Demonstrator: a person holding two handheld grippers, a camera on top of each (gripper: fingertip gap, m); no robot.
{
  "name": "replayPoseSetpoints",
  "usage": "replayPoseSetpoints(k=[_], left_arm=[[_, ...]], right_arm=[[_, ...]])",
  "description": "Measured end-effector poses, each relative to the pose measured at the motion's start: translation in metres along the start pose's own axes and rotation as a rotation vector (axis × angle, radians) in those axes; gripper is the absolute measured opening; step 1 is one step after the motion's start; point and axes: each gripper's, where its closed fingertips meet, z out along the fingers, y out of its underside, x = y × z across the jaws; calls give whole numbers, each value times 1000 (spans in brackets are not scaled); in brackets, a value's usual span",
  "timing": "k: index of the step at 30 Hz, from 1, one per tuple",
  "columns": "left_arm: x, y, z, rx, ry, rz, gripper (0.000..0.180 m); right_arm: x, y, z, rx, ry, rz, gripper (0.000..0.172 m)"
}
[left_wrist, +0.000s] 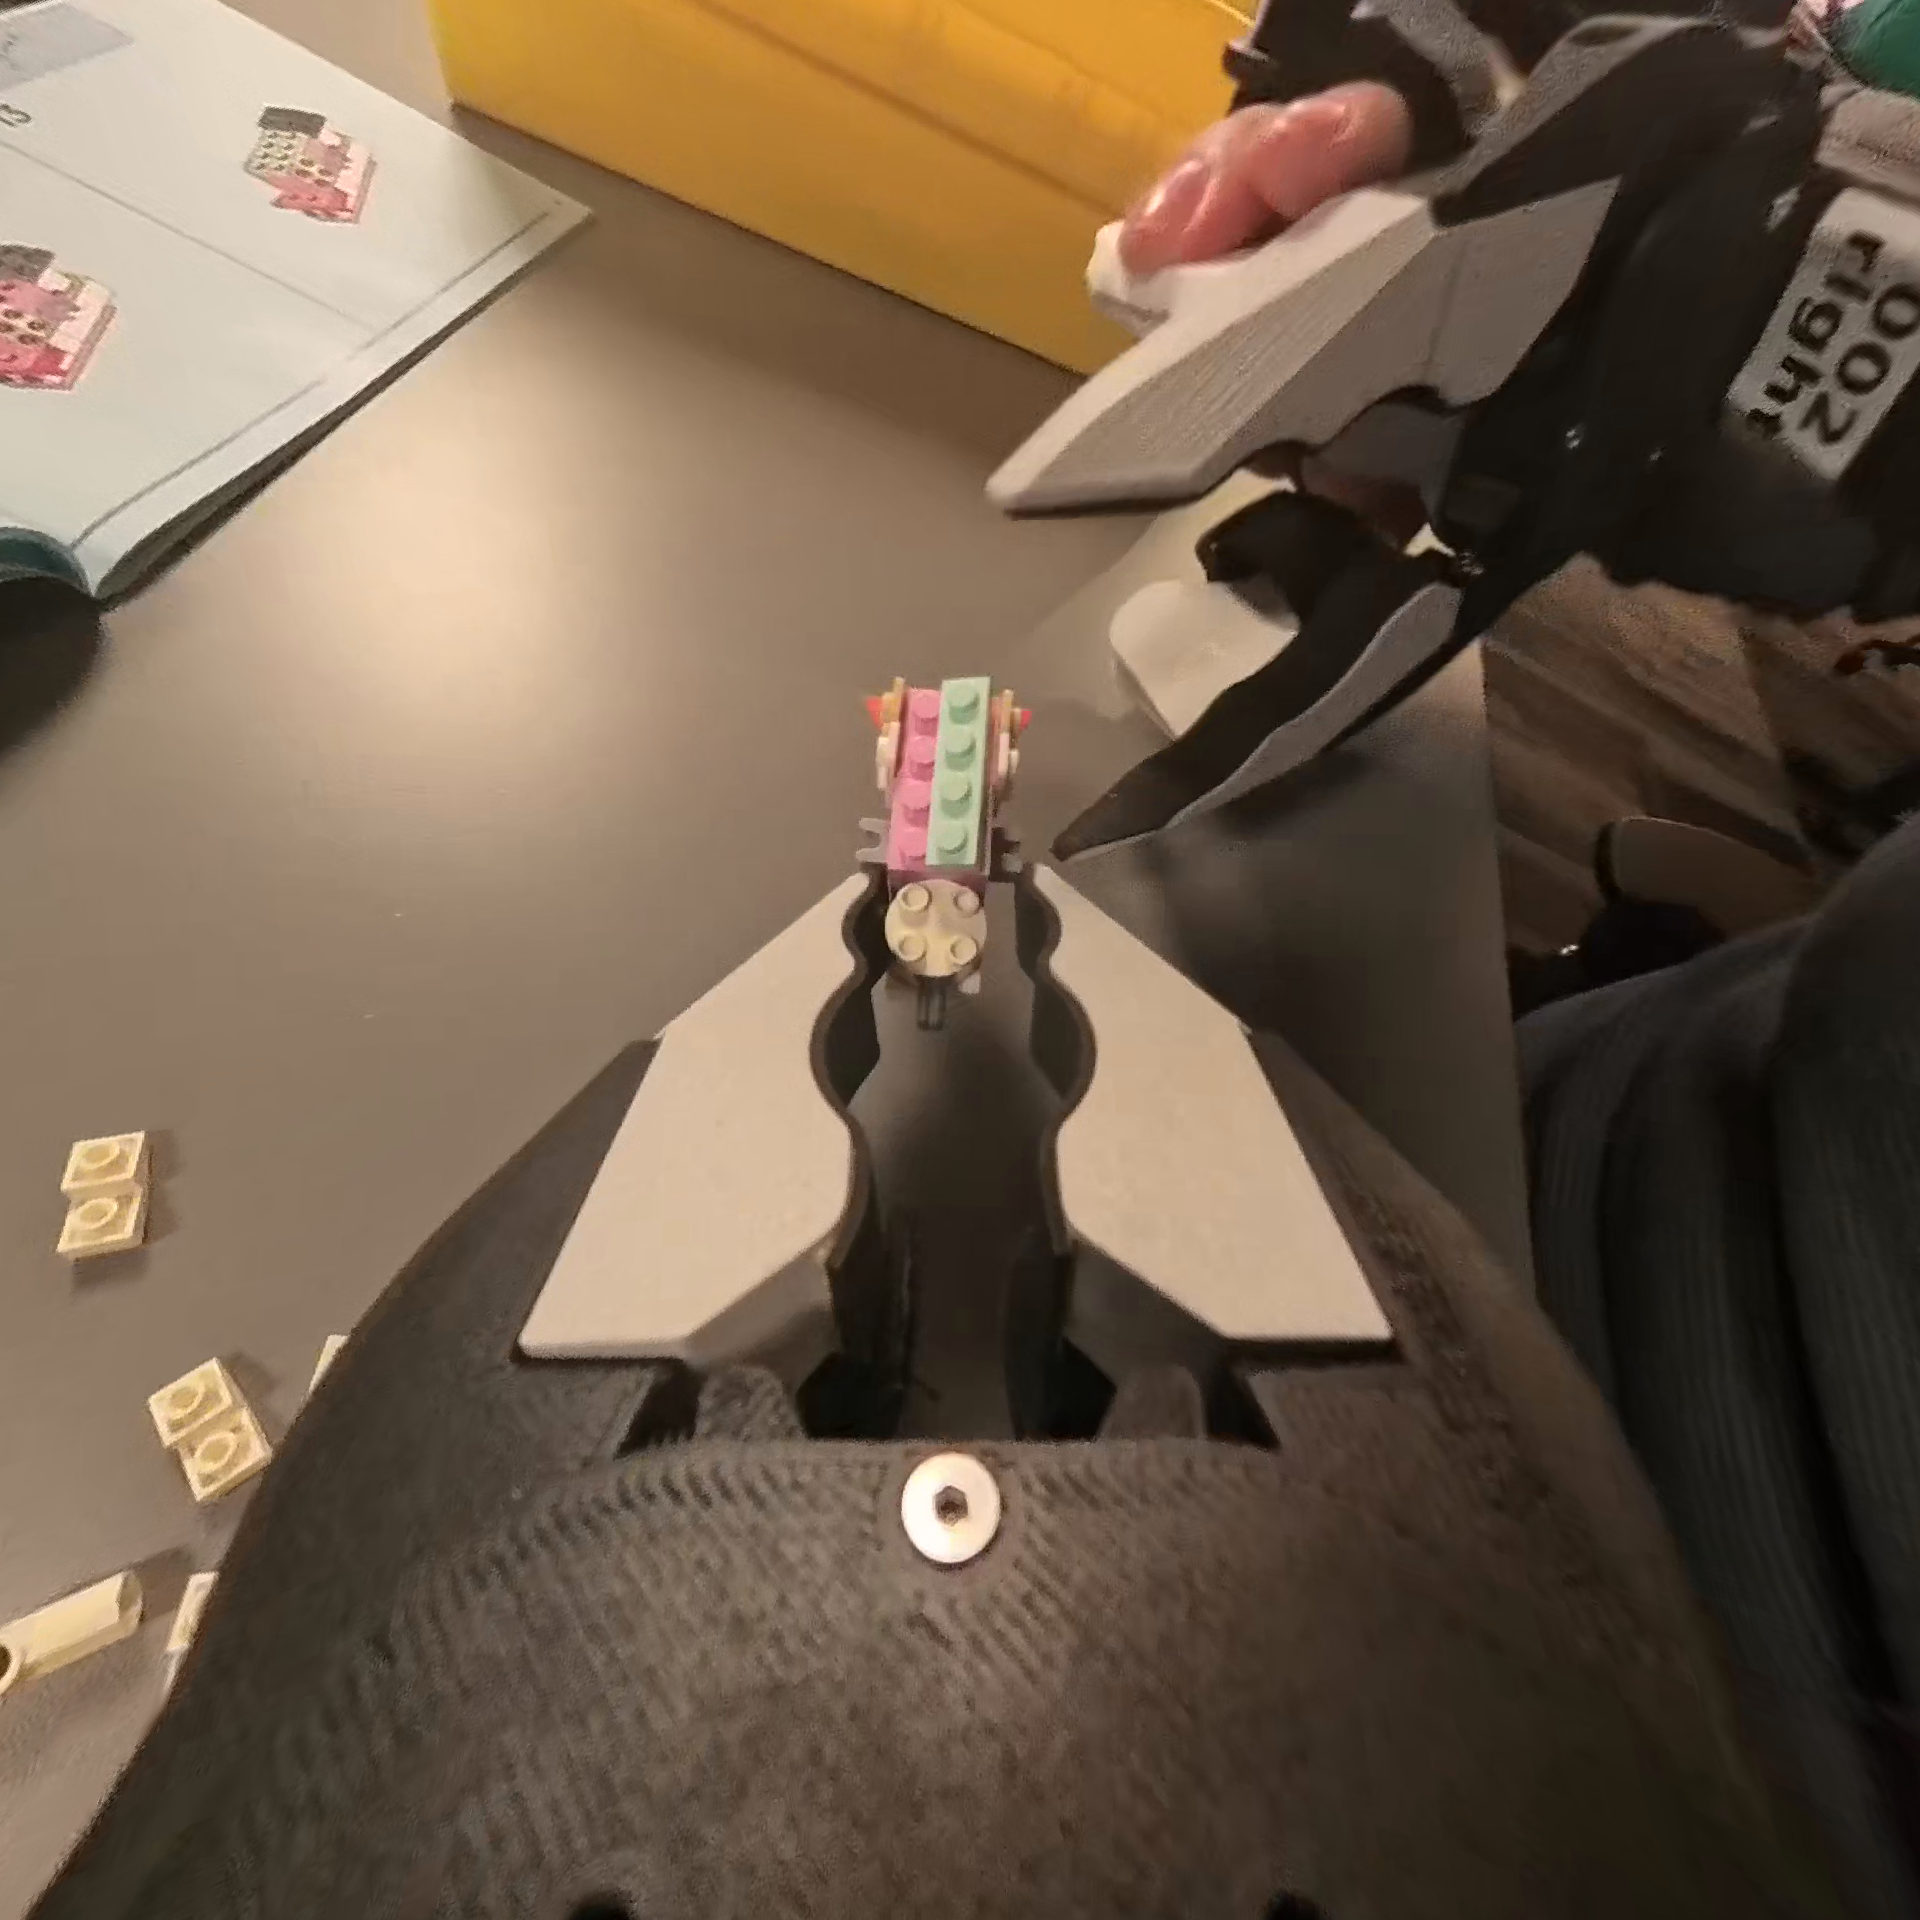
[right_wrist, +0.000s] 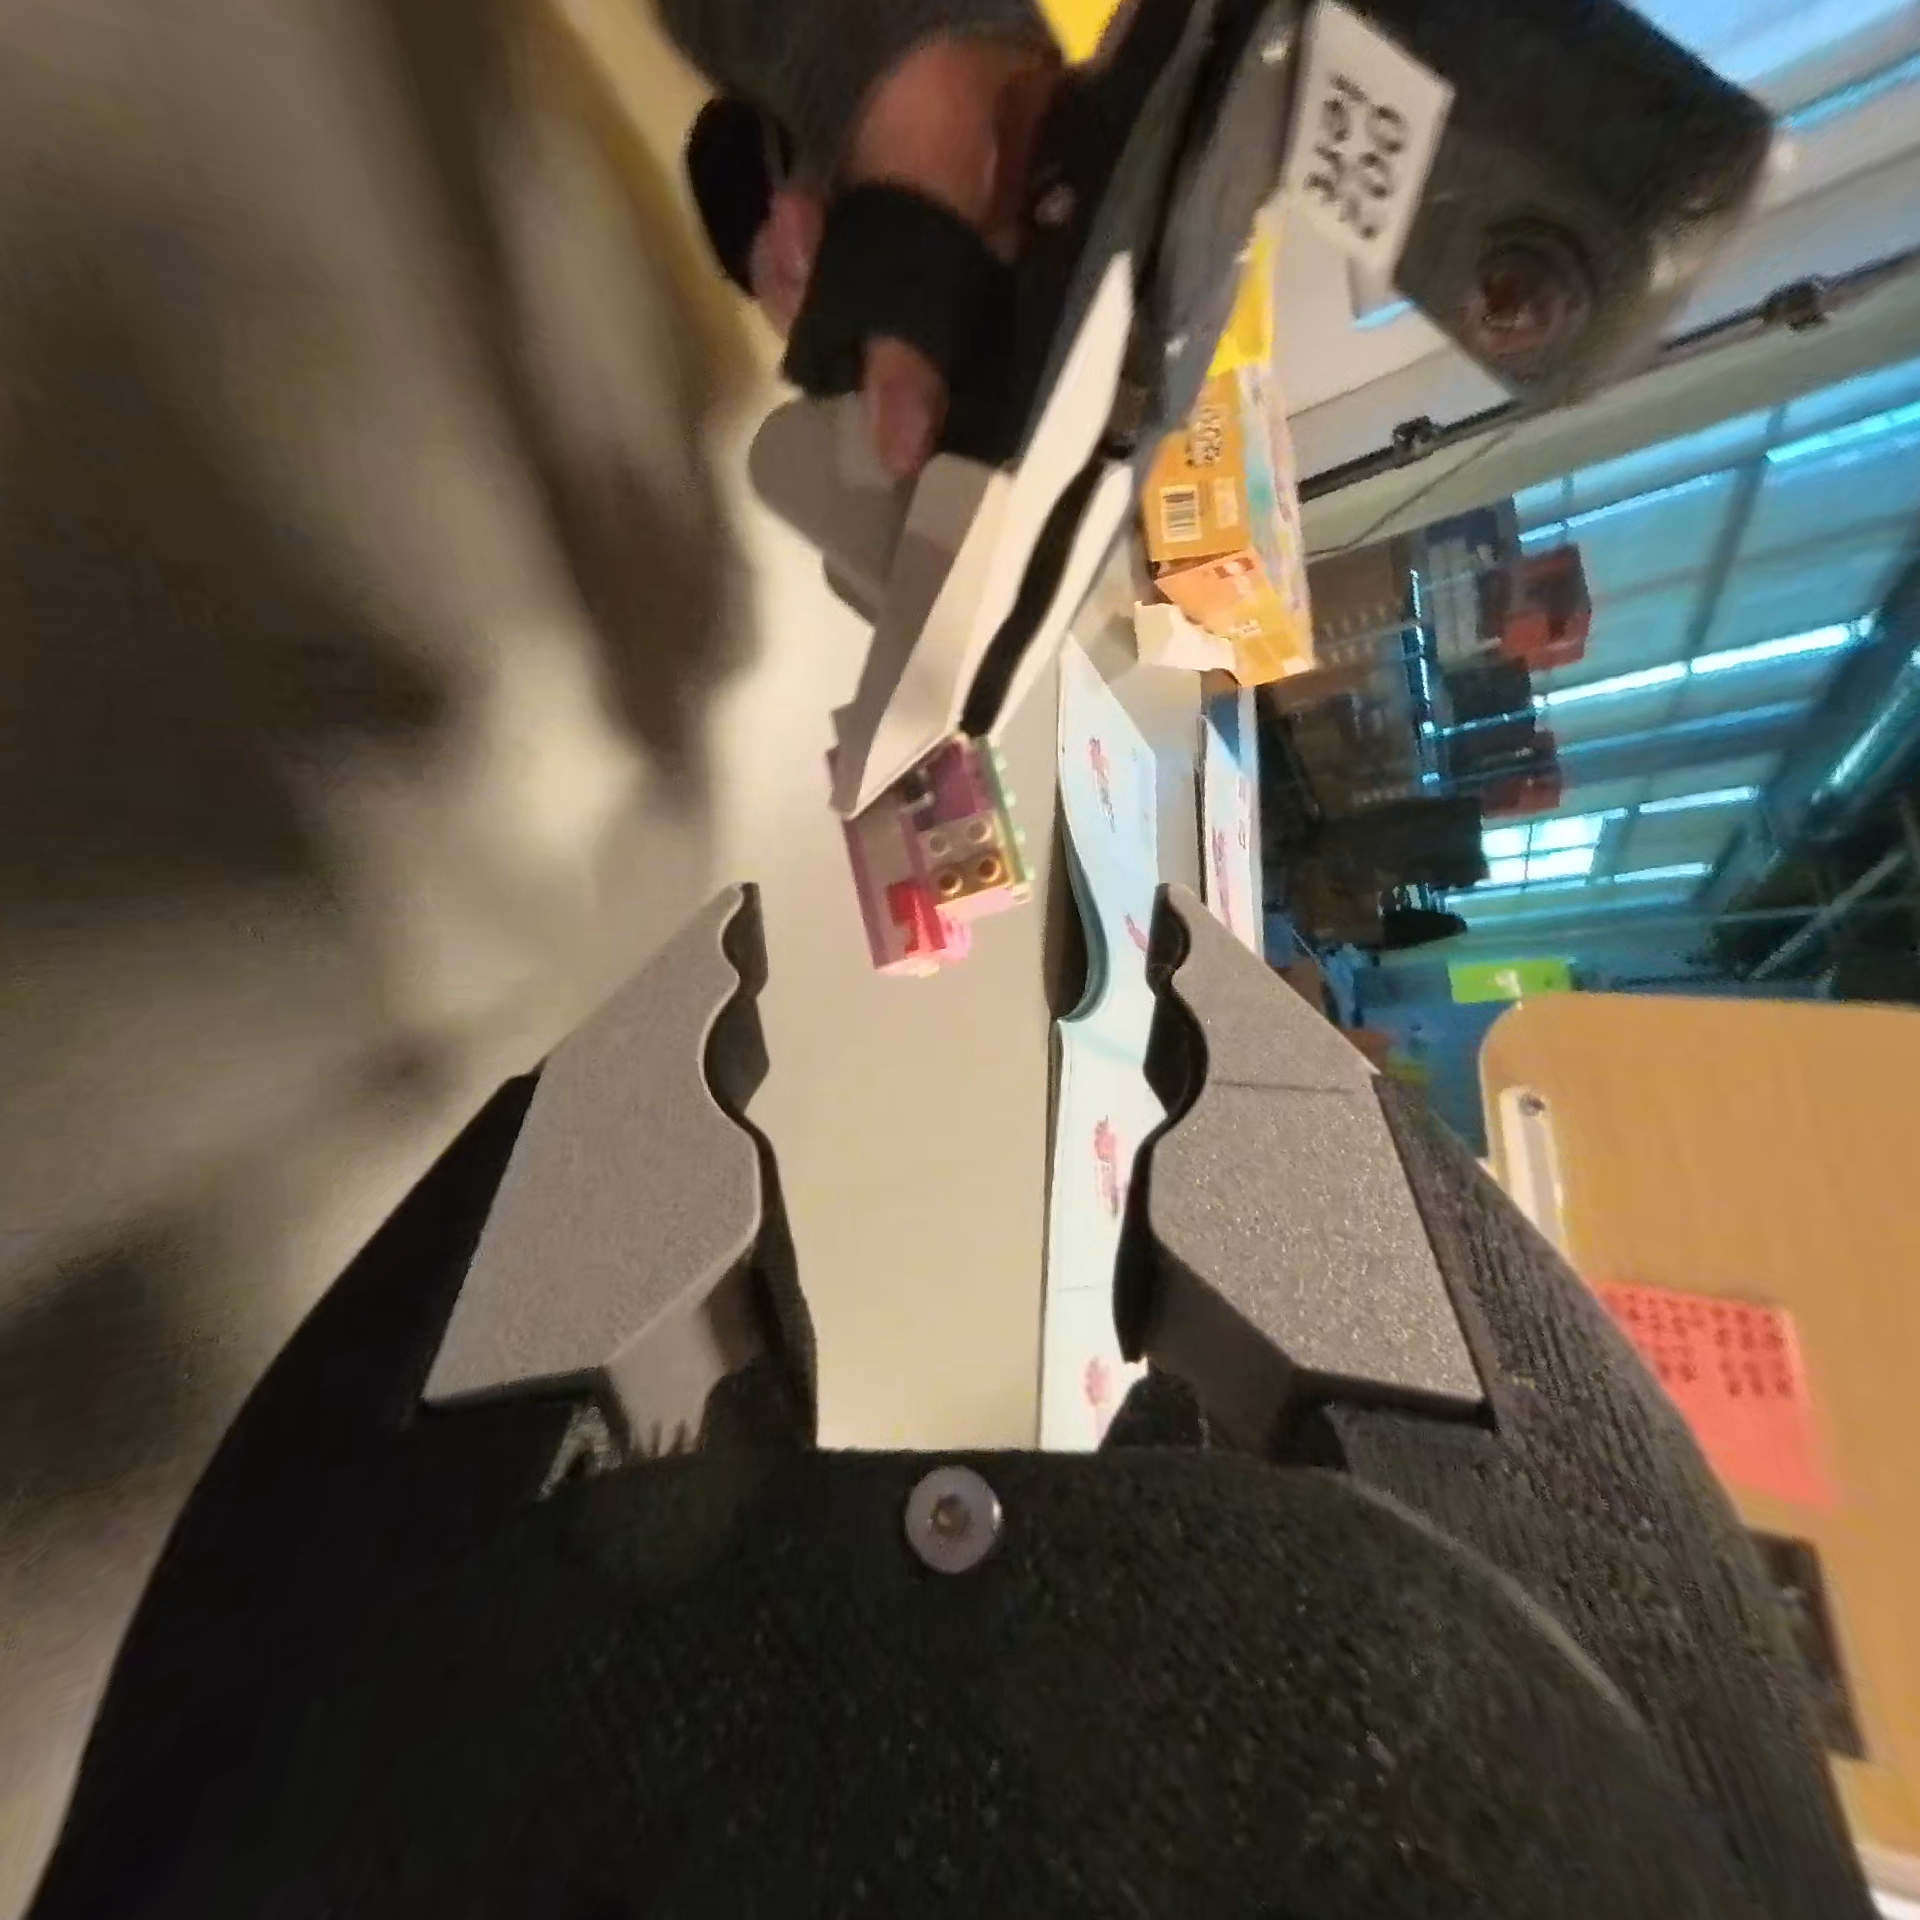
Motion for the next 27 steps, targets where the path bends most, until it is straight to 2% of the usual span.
replayPoseSetpoints(k=[5, 10, 13, 16, 27], left_arm=[[6, 2, 2, -16, 25, 35, 23], [11, 3, 4, -21, 55, 38, 23], [13, 4, 4, -24, 68, 41, 23], [15, 7, 6, -40, 82, 44, 23], [18, 16, 12, -87, 101, 31, 23]], right_arm=[[-14, 8, 4, -45, -53, -198, 71], [-18, 3, 7, -18, -58, -260, 63], [-18, 0, 8, -6, -56, -287, 53], [-15, -3, 7, 10, -39, -311, 37], [-23, 0, 7, -43, -90, -428, 36]])
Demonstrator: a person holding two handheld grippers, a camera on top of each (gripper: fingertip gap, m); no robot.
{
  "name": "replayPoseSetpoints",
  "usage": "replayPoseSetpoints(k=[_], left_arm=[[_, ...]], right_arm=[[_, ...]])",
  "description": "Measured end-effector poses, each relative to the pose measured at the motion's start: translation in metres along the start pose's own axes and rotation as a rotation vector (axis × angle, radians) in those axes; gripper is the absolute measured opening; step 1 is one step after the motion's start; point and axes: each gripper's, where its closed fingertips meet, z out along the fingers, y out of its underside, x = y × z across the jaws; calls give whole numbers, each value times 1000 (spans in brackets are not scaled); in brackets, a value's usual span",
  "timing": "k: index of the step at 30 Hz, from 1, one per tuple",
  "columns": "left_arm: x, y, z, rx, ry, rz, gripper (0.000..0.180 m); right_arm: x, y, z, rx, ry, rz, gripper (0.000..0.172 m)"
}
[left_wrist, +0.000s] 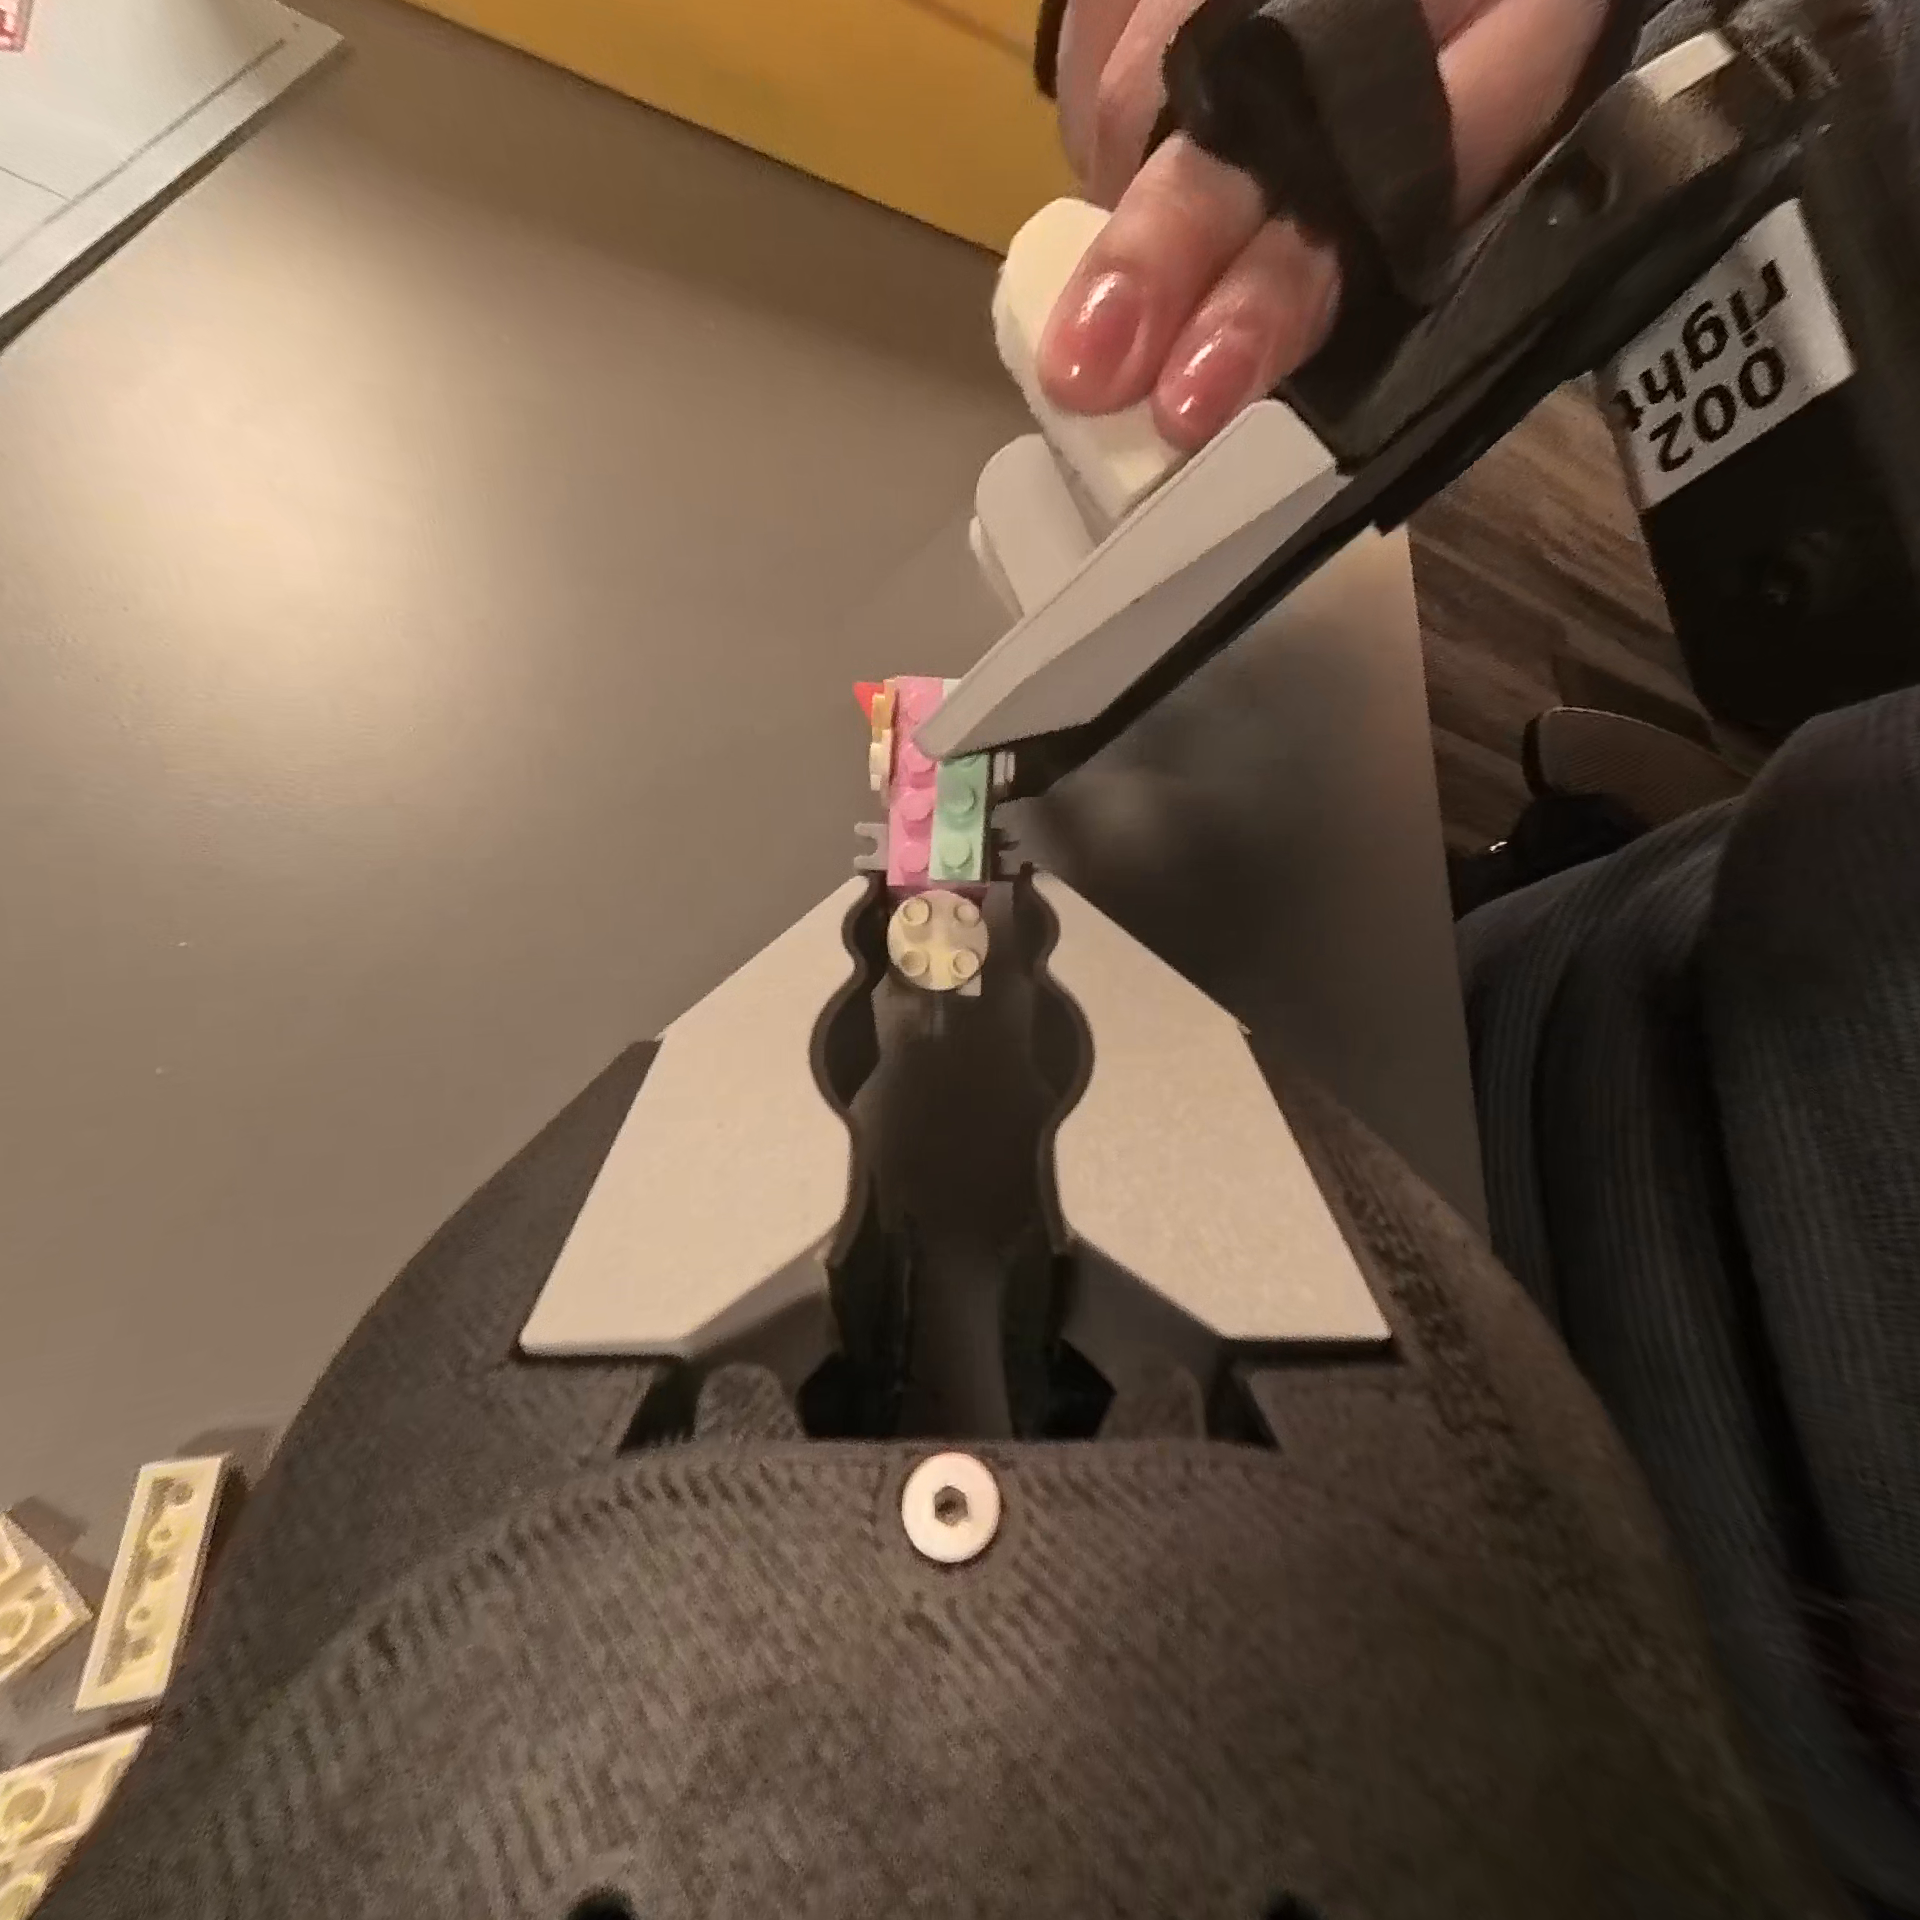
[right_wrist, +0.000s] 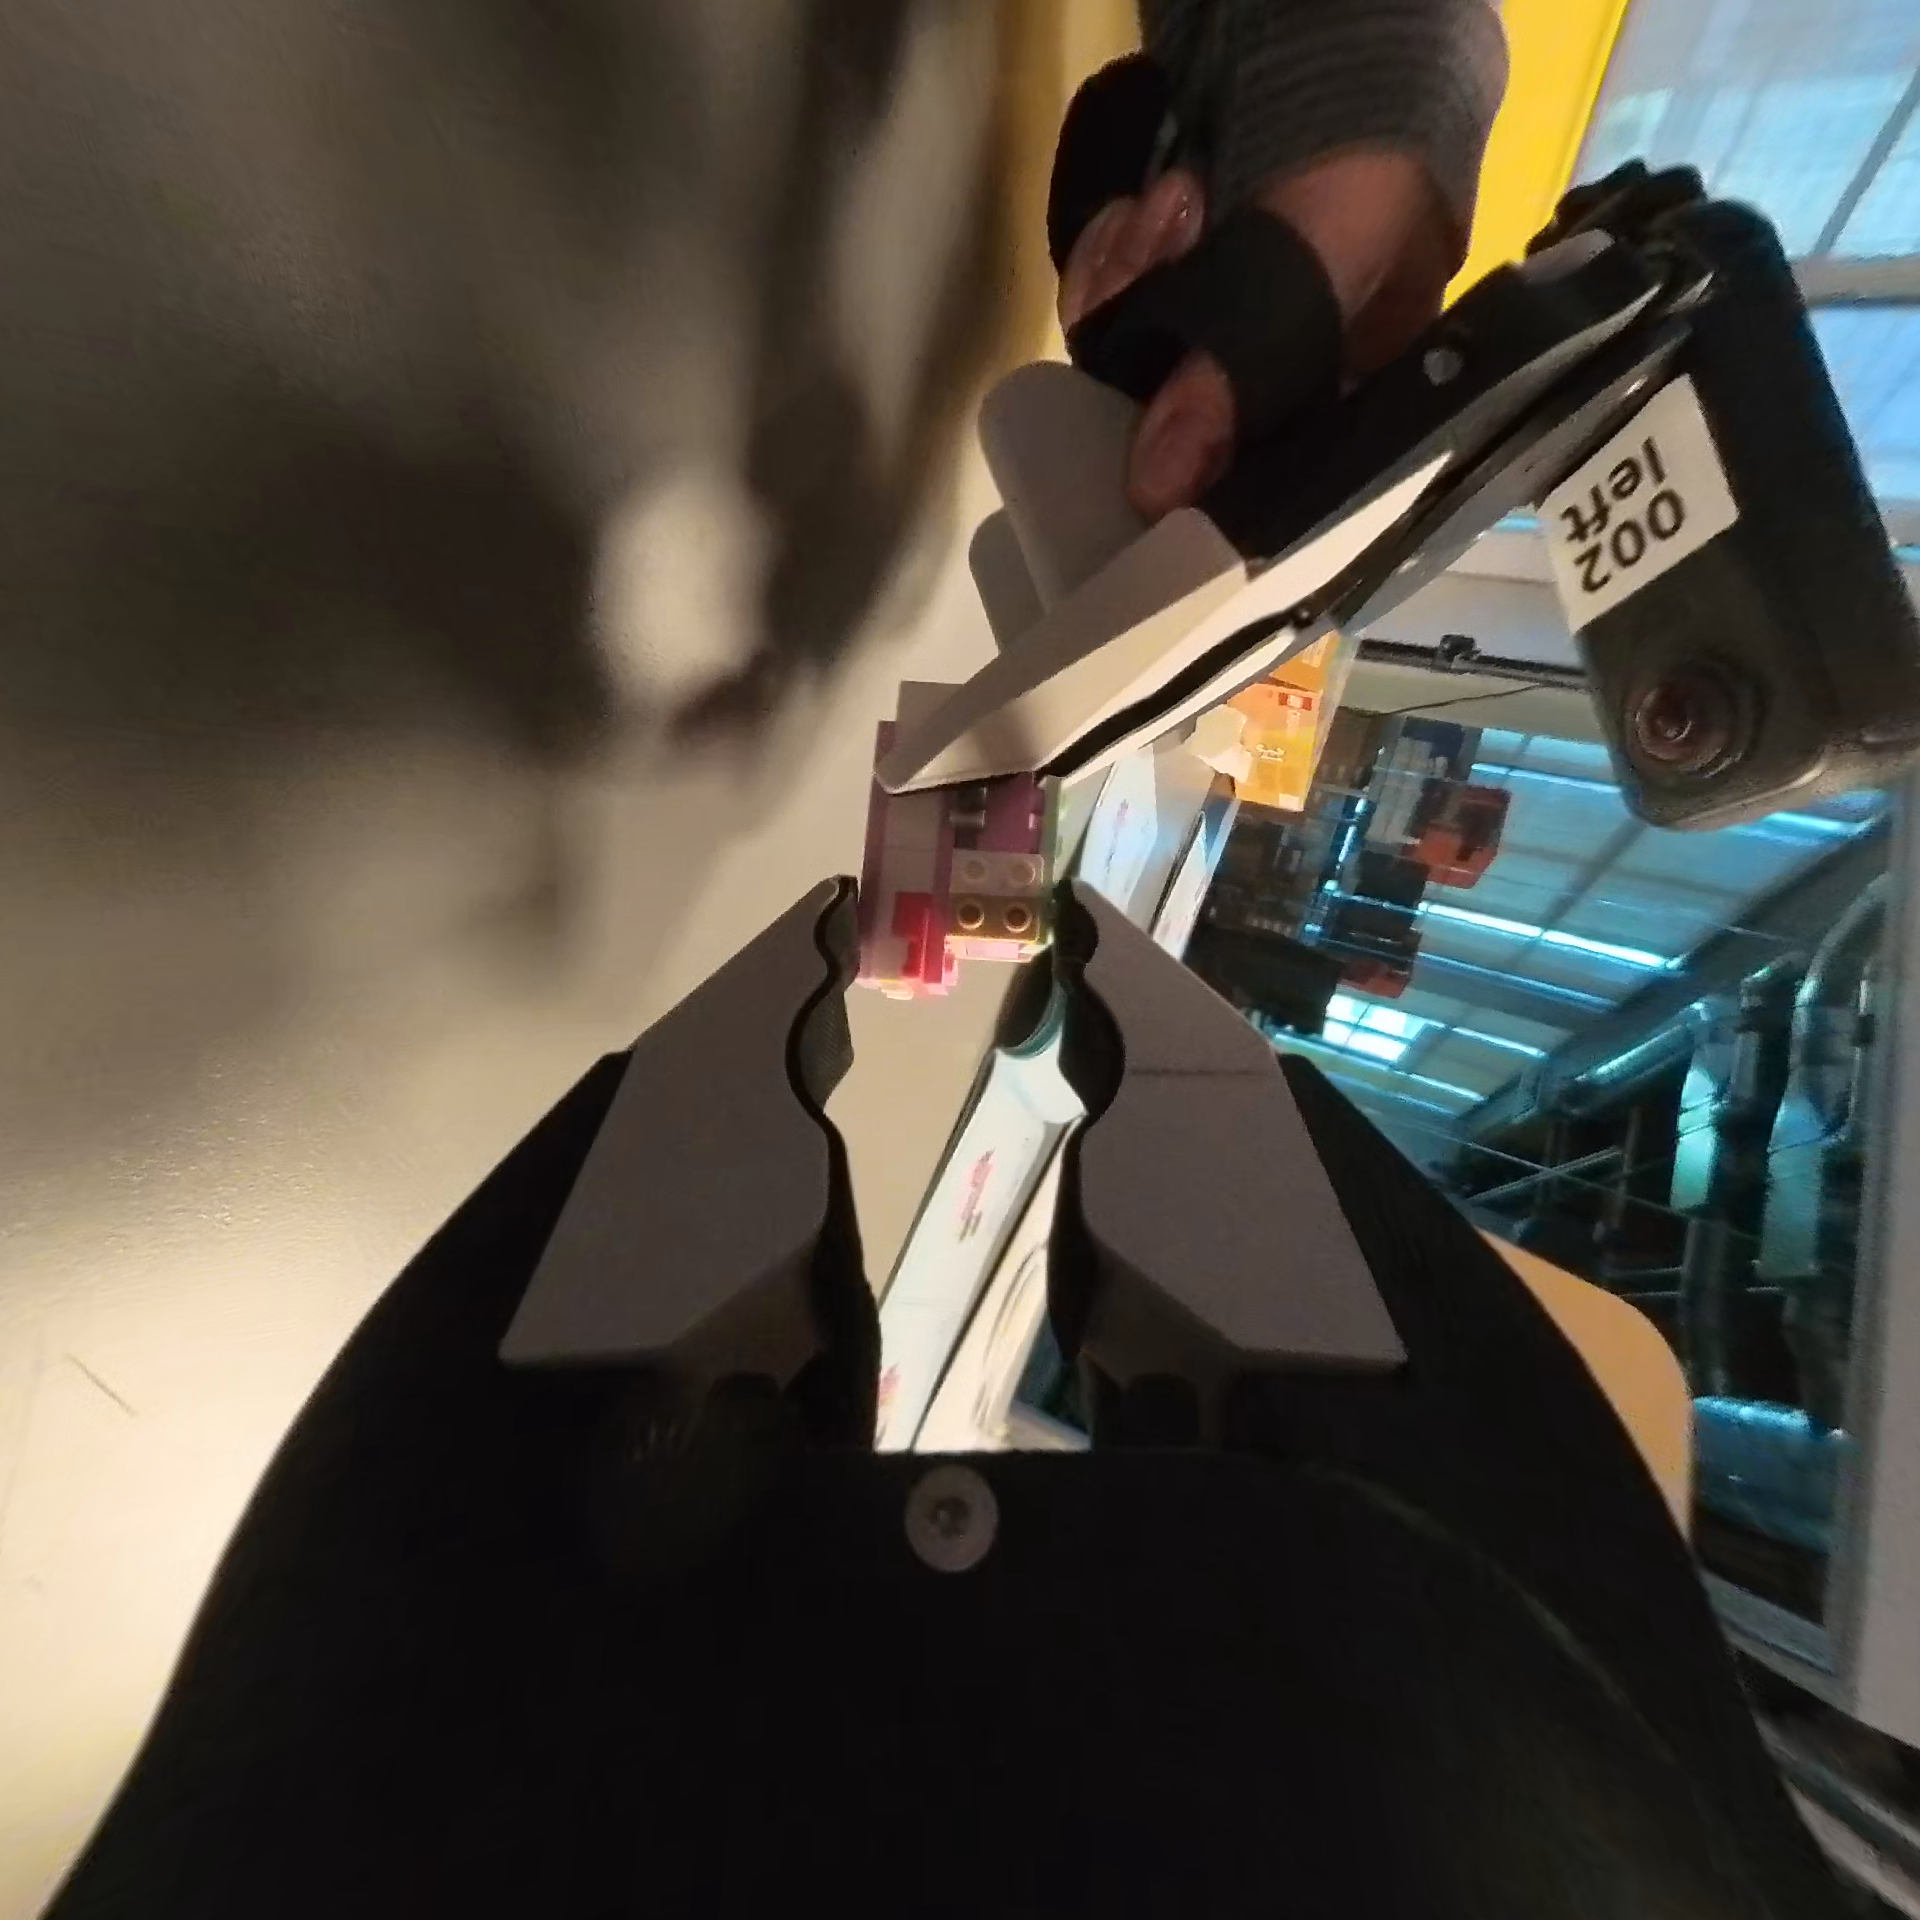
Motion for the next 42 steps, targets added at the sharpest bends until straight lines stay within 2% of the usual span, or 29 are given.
replayPoseSetpoints(k=[2, 5, 9, 12, 14, 17, 20, 28, 37, 42], left_arm=[[0, -1, 0, 8, 3, -4, 23], [-2, -6, 0, 39, -40, 39, 22], [-2, -14, 1, 79, -131, 184, 50], [-7, -19, -2, 111, -250, 330, 89], [-10, -20, -5, 105, -355, 499, 94], [-9, -21, -6, 80, -499, 764, 89], [-4, -23, -5, 82, -546, 883, 77], [3, -29, -7, 132, -539, 907, 37], [0, -29, -6, 57, -610, 979, 36], [-1, -25, -3, 21, -603, 987, 35]], right_arm=[[0, 1, -1, -4, -13, 44, 36], [5, 6, -3, 16, -24, 228, 35], [11, 14, -5, 31, -21, 405, 36], [10, 17, -5, 45, -42, 488, 36], [8, 17, -6, 58, -70, 545, 35], [7, 14, -8, 84, -121, 607, 35], [7, 11, -10, 104, -152, 630, 35], [5, 4, -13, 143, -187, 634, 35], [3, 8, -10, 109, -186, 627, 35], [-2, 7, -8, 71, -190, 601, 35]])
